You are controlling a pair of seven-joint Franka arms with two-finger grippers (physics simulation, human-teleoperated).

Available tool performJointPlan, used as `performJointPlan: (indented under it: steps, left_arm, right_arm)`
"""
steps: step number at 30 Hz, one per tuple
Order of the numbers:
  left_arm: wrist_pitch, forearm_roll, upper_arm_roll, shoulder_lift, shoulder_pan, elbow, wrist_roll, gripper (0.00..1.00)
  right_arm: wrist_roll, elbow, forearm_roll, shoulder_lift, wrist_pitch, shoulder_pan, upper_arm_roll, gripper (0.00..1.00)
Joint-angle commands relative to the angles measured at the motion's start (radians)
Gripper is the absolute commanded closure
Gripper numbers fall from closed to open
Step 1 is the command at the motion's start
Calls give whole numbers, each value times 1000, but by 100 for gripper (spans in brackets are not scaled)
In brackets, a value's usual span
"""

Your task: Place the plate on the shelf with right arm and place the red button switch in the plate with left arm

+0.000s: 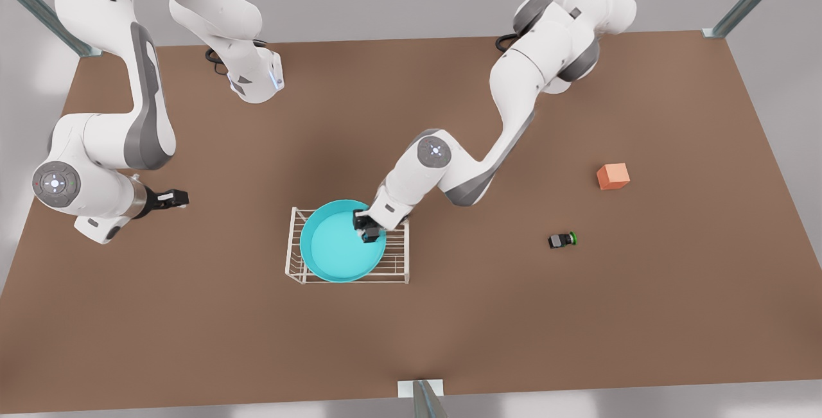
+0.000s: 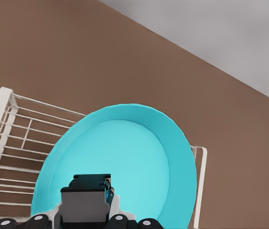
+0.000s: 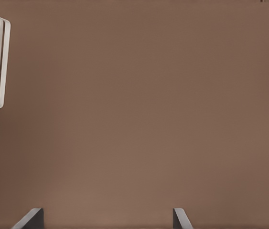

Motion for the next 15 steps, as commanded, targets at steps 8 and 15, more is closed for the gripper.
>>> performJointPlan:
  steps: [8,15]
  left_arm:
    - [201,66,18,24,-36,-11,-396,0]
    - [-636,88,-38,-402,533,-450,573,0]
  right_arm:
    - [-11,1,-3,-1,1,2,0,0]
    - [-11,1,-3,-1,1,2,0,0]
